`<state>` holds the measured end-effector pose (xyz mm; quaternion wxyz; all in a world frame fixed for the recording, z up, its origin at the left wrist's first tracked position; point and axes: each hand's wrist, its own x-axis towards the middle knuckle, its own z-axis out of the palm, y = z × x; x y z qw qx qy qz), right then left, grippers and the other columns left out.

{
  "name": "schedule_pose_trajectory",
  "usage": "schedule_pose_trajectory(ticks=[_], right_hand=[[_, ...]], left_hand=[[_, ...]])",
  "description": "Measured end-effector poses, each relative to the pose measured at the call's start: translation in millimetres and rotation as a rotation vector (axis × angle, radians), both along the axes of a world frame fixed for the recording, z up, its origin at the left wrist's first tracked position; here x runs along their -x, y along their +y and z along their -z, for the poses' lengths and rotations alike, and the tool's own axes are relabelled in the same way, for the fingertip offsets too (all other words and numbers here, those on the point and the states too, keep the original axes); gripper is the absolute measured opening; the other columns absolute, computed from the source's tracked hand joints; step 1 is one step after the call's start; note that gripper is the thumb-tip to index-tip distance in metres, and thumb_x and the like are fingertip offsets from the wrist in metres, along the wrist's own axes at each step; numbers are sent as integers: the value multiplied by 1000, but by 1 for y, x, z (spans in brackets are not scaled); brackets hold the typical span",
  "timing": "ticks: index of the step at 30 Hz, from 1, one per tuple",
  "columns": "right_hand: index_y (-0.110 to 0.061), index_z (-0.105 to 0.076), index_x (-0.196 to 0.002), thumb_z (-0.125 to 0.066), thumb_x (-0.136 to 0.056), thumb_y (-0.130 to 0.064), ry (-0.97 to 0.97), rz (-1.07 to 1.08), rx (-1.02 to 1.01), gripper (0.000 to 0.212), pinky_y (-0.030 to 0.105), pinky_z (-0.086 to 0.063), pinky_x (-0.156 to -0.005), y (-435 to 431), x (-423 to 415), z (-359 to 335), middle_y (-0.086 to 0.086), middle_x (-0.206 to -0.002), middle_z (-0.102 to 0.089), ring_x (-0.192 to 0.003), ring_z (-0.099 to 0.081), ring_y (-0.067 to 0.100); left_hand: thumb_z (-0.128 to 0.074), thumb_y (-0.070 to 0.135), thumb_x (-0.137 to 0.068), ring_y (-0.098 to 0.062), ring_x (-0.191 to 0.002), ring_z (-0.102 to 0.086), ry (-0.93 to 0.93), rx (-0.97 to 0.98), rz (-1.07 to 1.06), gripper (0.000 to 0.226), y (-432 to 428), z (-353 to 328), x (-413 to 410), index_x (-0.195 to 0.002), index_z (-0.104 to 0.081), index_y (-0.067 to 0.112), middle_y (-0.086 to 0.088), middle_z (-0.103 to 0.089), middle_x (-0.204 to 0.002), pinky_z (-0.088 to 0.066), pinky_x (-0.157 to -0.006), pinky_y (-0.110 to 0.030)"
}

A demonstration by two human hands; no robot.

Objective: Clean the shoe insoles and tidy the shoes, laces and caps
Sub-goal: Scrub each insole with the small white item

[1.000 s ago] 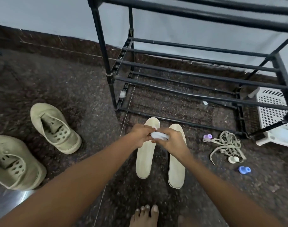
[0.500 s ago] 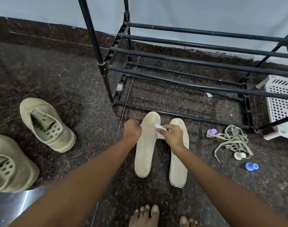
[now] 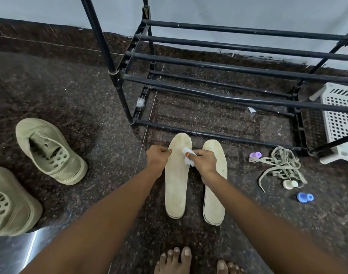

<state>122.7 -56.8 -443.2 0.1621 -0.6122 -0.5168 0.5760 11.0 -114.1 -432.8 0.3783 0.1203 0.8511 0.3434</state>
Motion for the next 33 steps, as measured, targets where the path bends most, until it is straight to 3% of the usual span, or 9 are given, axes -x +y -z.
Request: schedule_pose_trajectory(ticks=[4, 7, 11, 14, 17, 20, 26, 29, 33], right_hand=[[-4, -70, -88, -68, -80, -11, 23, -41, -22, 11, 23, -46, -68, -1, -8, -16, 5, -86, -65, -80, -57, 15], [-5, -71, -84, -67, -80, -11, 19, -74, -61, 8, 26, -47, -69, 0, -16, -41, 4, -83, -65, -78, -57, 16], [-4, -71, -84, -68, -80, -12, 16, -67, -134, 9, 16, -43, -55, 1, -30, -88, 4, -80, -65, -68, -55, 12], [-7, -71, -83, -69, -80, -16, 38, -58, -174, 9, 22, -46, -61, 0, -43, -132, 2, -77, -66, -69, -58, 12], [-9, -71, -85, -69, -79, -15, 108, -44, -216, 9, 30, -51, -70, -1, -58, -177, 4, -82, -69, -77, -62, 16], [-14, -70, -78, -68, -81, -15, 181, -45, -270, 4, 24, -50, -65, -3, -73, -223, 3, -77, -68, -73, -61, 15], [-7, -70, -80, -67, -81, -16, 235, -36, -338, 8, 24, -42, -59, -8, -100, -299, 8, -75, -65, -61, -52, 11], [-5, -69, -83, -67, -81, -17, 234, -63, -396, 12, 21, -39, -55, -9, -113, -324, 6, -72, -63, -60, -51, 10], [-9, -70, -80, -67, -81, -15, 278, -68, -485, 7, 26, -42, -59, -21, -125, -351, 3, -69, -63, -63, -54, 12]], left_hand=[[-64, 14, -88, -29, -86, -63, -125, -70, -56, 14, -6, -11, 1, -77, -63, 5, -20, -67, -96, -55, -82, -42], [-63, 11, -88, -23, -79, -59, -206, -127, -54, 13, -10, -34, -1, -77, -60, 6, -15, -62, -89, -55, -74, -35], [-61, 10, -89, -16, -66, -58, -299, -215, -11, 9, -12, -81, -9, -94, -60, 2, -9, -61, -78, -54, -52, -22], [-60, 22, -91, -18, -69, -59, -277, -253, 91, 16, -11, -119, -19, -94, -63, 6, -5, -62, -78, -53, -65, -32], [-53, 35, -93, -21, -89, -62, -285, -343, 161, 30, -9, -161, -35, -98, -66, 9, -7, -68, -96, -49, -82, -34], [-44, 48, -93, -22, -101, -62, -374, -432, 172, 43, -4, -204, -52, -106, -65, 13, -7, -68, -107, -46, -97, -39], [-25, 59, -93, -28, -98, -64, -733, -633, 194, 66, -1, -287, -89, -117, -59, 8, -16, -67, -105, -51, -87, -38], [-23, 60, -93, -24, -88, -65, -785, -686, 249, 65, -4, -317, -99, -110, -61, 10, -12, -71, -93, -52, -78, -34], [-29, 58, -93, -25, -90, -64, -806, -756, 298, 63, -7, -343, -114, -100, -69, 10, -11, -72, -93, -49, -85, -38]])
